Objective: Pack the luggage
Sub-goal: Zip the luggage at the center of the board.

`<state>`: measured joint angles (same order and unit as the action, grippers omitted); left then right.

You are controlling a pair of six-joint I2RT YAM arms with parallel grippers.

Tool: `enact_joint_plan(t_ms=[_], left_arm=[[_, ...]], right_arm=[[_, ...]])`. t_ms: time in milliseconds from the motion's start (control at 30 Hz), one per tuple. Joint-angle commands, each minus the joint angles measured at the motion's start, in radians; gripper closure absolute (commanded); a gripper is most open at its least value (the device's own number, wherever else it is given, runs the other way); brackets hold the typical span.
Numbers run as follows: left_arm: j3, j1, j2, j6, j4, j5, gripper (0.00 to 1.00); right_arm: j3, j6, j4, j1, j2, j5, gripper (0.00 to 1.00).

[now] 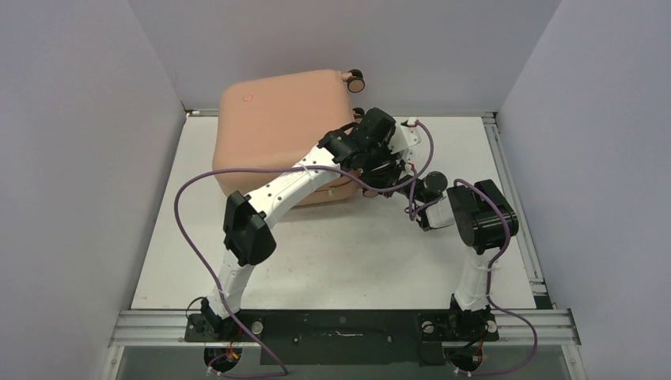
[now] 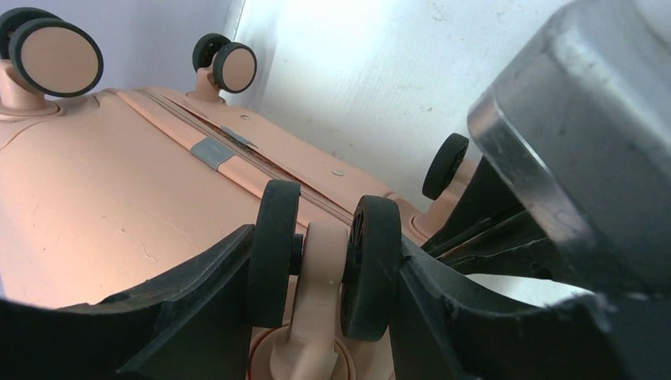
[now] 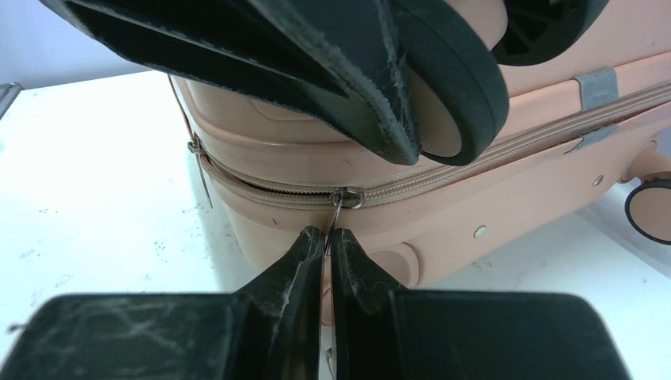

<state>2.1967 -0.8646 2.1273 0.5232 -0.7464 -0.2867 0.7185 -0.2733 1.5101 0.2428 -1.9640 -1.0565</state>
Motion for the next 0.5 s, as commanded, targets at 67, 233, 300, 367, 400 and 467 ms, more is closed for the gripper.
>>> enact_joint_plan(t_ms=[67, 233, 300, 367, 400, 467], left_arm=[[0.216, 0.014, -0.126, -0.11, 0.381, -0.134, 1.0], [0.221, 0.022, -0.116, -0.12, 0.378, -0.132, 1.0], [0.222, 0.027, -0.111, -0.125, 0.378, -0.132, 1.0], [0.227, 0.031, -0.105, -0.13, 0.378, -0.129, 1.0], [0.23, 0.032, -0.102, -0.132, 0.379, -0.129, 1.0], [0.232, 0.033, -0.096, -0.134, 0.381, -0.128, 1.0]], right_arm=[[-0.06, 0.008, 0.271, 0.107, 0.097, -0.146, 0.95], [-0.069, 0.013, 0.274, 0.137, 0.113, -0.152, 0.95], [-0.075, 0.014, 0.275, 0.147, 0.118, -0.154, 0.95], [-0.082, 0.021, 0.274, 0.154, 0.126, -0.152, 0.95], [-0.085, 0.022, 0.275, 0.158, 0.128, -0.151, 0.95], [-0.089, 0.021, 0.275, 0.164, 0.134, -0.153, 0.95]])
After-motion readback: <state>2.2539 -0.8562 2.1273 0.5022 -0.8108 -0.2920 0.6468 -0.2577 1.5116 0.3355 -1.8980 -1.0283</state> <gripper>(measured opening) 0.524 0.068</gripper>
